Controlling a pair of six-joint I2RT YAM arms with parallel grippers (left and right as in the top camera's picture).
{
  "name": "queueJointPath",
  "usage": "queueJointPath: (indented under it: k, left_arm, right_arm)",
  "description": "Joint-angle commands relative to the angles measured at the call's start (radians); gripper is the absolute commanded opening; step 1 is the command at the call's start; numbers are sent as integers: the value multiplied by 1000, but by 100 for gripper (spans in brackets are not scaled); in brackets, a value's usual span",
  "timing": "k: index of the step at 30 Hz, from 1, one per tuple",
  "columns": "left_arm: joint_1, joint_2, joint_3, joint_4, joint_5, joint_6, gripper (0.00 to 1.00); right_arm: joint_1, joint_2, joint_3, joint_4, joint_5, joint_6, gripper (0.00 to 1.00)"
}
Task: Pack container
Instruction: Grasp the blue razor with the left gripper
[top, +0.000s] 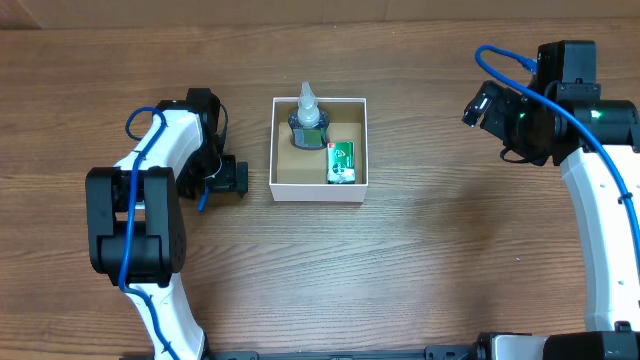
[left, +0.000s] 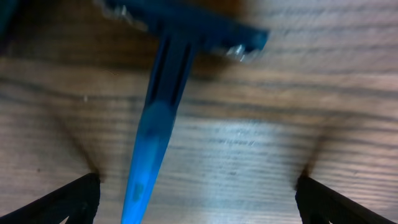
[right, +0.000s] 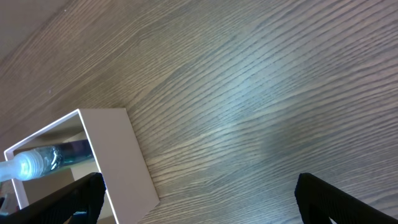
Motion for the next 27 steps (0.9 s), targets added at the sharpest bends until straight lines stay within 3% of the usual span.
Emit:
queueJointPath:
  k: [1,2,6,8,15,27]
  left_arm:
    - [0,22,-6,31,-16,11,100]
    - [0,22,-6,35,-15,11,97]
    - [0,22,-6,46,-23,11,67]
    - [0,22,-6,50,-41,11,57]
    - [0,22,-6,60,-45,11,34]
    - [0,22,-5,62,-44,11,11]
  right_arm:
    - [-2,-5,-4,3,-6,-5,100]
    - [-2,-5,-4,2,-6,-5,100]
    - [-2,-5,-4,0,-6,-5,100]
    - [-2,-5,-4,-1,-6,-5,100]
    - [-2,-5,-4,-6,-6,-6,100]
    - [-2,-5,-4,-7,-6,-6,100]
